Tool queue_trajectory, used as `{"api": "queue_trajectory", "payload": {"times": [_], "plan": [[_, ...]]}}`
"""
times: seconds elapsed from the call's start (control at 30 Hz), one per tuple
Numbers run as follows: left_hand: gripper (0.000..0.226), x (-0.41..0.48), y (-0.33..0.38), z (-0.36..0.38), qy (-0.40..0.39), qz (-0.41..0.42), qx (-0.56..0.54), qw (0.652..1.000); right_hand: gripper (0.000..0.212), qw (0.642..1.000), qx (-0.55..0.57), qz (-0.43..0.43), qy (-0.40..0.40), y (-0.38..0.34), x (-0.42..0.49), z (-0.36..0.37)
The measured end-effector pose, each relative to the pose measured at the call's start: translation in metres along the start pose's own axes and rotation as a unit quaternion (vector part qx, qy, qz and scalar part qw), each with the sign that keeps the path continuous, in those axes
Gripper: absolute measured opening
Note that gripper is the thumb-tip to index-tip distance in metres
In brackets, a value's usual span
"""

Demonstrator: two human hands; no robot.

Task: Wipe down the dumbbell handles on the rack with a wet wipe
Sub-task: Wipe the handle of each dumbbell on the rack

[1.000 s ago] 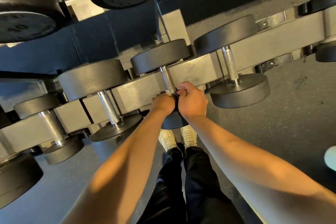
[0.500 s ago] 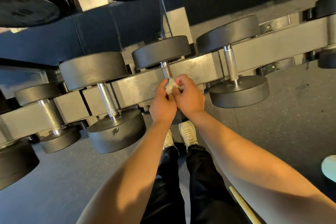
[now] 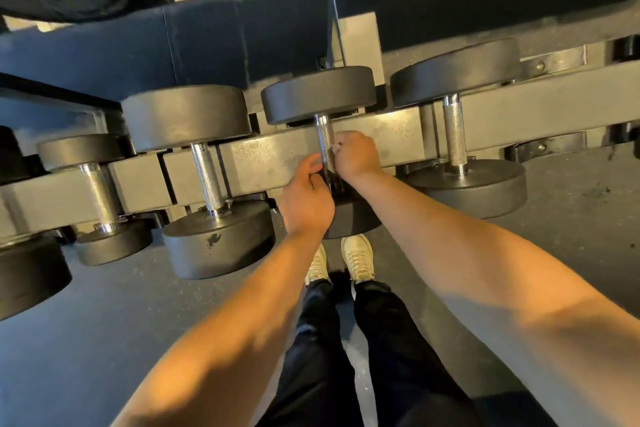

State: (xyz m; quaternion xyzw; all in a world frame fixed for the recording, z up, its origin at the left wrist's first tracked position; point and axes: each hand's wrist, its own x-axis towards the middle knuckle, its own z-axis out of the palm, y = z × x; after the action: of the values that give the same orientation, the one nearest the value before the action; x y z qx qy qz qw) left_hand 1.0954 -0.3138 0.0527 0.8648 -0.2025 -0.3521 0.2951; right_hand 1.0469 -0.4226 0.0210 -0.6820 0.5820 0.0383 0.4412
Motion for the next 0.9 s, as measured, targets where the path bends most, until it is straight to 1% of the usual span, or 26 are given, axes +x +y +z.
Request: {"api": "queue_trajectory", "payload": {"times": [0.07,0.13,0.2,0.3,0.4,0.53,0.63,0.73,0.83,0.9], "plan": [[0.041,0.0,0.001,0.0,0.004,0.003,0.001,1.0,0.018,0.996,-0.037,0.019,-0.079,0.007,-0.002,0.001],[0.041,0.001,0.0,0.001,0.004,0.006,-0.006,1.0,0.025,0.989,-0.055,0.038,-0.133,0.006,-0.004,-0.003],[0.041,0.001,0.0,0.001,0.003,0.001,-0.012,1.0,0.031,0.978,-0.108,0.036,-0.174,0.004,-0.006,-0.007],[0.04,0.002,-0.002,0.002,0.003,-0.01,-0.021,1.0,0.036,0.965,-0.164,0.034,-0.202,0.003,-0.01,-0.01],[0.038,0.002,-0.001,0.001,0.004,-0.016,-0.017,1.0,0.028,0.967,-0.174,0.039,-0.183,0.003,-0.015,-0.011],[0.038,0.002,-0.002,0.002,0.008,-0.02,-0.018,1.0,0.014,0.975,-0.173,0.057,-0.128,0.001,-0.027,-0.011],[0.038,0.001,-0.002,0.001,0.012,-0.023,-0.019,0.999,0.017,0.978,-0.183,0.042,-0.086,-0.002,-0.041,-0.015],[0.038,0.001,-0.004,0.001,0.018,-0.019,-0.04,0.999,0.02,0.983,-0.169,0.036,-0.054,-0.004,-0.053,-0.016],[0.035,0.0,-0.007,0.0,0.012,-0.005,-0.069,0.997,0.016,0.99,-0.127,0.043,-0.045,-0.003,-0.06,-0.015],[0.032,0.0,-0.008,-0.002,-0.002,0.0,-0.076,0.997,0.016,0.995,-0.075,0.046,-0.053,-0.005,-0.065,-0.012]]}}
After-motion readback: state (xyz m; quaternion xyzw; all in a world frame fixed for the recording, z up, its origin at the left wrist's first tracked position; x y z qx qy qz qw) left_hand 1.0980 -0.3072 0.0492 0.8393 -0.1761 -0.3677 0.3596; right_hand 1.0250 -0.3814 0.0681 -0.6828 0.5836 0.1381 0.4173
